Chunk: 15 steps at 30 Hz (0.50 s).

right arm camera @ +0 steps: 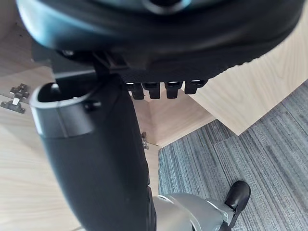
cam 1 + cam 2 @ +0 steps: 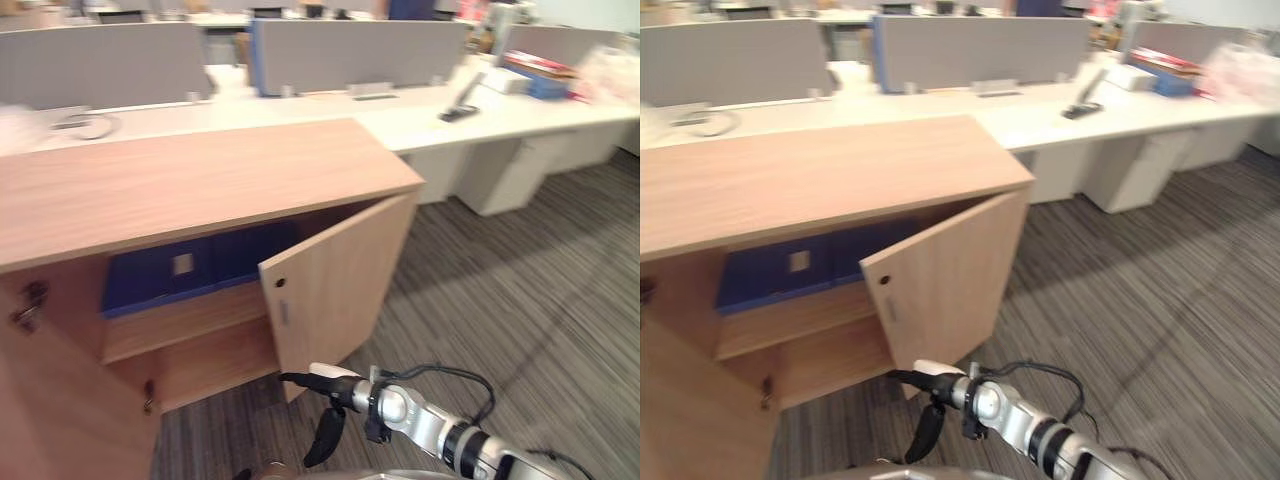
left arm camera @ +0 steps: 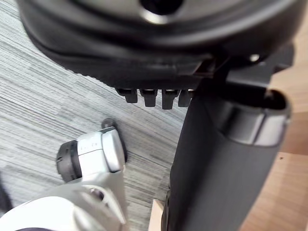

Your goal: Walk over to the cabinet, pick up the folder, carry it to the office cabinet, place the folder inside the office cabinet, then close the office cabinet door

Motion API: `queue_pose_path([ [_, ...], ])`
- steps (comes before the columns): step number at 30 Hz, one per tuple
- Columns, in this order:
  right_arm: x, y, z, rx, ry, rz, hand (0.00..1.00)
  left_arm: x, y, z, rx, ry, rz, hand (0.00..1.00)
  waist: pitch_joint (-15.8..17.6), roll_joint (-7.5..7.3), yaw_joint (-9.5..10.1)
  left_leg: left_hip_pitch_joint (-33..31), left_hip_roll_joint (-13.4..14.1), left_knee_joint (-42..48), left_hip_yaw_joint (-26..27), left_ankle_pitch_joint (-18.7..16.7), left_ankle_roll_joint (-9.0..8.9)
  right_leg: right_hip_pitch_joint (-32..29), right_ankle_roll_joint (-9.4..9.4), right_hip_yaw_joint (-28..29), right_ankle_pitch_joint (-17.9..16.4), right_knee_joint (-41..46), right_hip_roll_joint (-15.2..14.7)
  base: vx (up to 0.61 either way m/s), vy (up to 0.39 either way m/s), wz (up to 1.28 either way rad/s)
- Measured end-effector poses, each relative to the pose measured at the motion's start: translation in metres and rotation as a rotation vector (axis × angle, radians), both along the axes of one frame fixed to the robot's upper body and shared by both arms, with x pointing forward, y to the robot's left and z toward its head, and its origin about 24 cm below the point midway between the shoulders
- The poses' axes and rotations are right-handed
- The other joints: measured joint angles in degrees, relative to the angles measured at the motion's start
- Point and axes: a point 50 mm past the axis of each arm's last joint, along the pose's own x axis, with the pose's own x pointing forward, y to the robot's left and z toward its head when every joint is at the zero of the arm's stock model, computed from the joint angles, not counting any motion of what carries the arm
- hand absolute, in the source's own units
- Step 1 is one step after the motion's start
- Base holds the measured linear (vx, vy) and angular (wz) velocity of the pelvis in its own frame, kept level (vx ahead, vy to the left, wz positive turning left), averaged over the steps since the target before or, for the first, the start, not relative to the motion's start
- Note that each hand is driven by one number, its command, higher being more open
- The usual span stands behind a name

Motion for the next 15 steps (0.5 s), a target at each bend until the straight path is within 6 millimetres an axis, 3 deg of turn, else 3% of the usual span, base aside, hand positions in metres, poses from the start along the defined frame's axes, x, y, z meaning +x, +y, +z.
queue_pose_path([
  [1,0.000,-0.006,-0.005,-0.010,0.014,-0.049,1.00,0.006,0.004,0.002,0.016,-0.014,-0.018,1.00,-0.15,-0.48,-0.48,-1.21,-1.29,0.27,-2.53,0.35,-0.54,0.39,1.54,6.34,-1.67,-1.99,1.61,0.04,-0.186,1.65],
  [2,-0.001,-0.017,-0.013,-0.020,0.053,-0.146,1.00,0.015,0.010,0.004,0.036,-0.030,-0.043,1.00,0.06,-1.47,-0.71,-2.24,-3.29,0.34,-5.32,0.82,-1.22,2.53,4.66,10.16,-3.63,-6.33,1.45,0.02,-0.247,1.41],
  [3,-0.003,-0.025,-0.020,-0.027,0.086,-0.222,1.00,0.021,0.012,0.006,0.051,-0.044,-0.057,1.00,-0.02,-1.96,-0.40,-2.93,-4.00,0.19,-6.86,1.18,-2.01,4.16,7.55,9.41,-5.25,-9.48,1.08,0.00,-0.222,1.21],
  [6,-0.025,-0.057,-0.045,-0.090,0.210,-0.441,1.00,0.023,0.000,0.005,0.053,-0.046,-0.072,1.00,0.36,1.41,-0.29,-3.20,-0.95,-2.08,-11.49,2.74,-4.13,7.03,6.39,4.09,-3.87,-13.32,4.21,0.00,-0.236,0.71],
  [12,-0.066,-0.092,-0.067,-0.131,0.339,-0.749,1.00,0.030,-0.014,0.005,0.043,-0.059,-0.114,1.00,1.16,1.18,-0.95,-2.75,0.72,-3.94,-14.49,3.80,-5.67,11.91,5.37,-0.71,-2.54,-18.74,6.40,0.05,-0.143,0.41],
  [15,-0.081,-0.109,-0.073,-0.116,0.383,-0.947,1.00,0.049,-0.021,0.010,0.052,-0.125,-0.171,1.00,2.33,2.20,-1.71,-2.95,-0.32,-2.46,-14.57,4.10,-6.12,14.54,5.19,-3.71,-2.52,-19.93,6.62,0.02,-0.085,0.51],
])
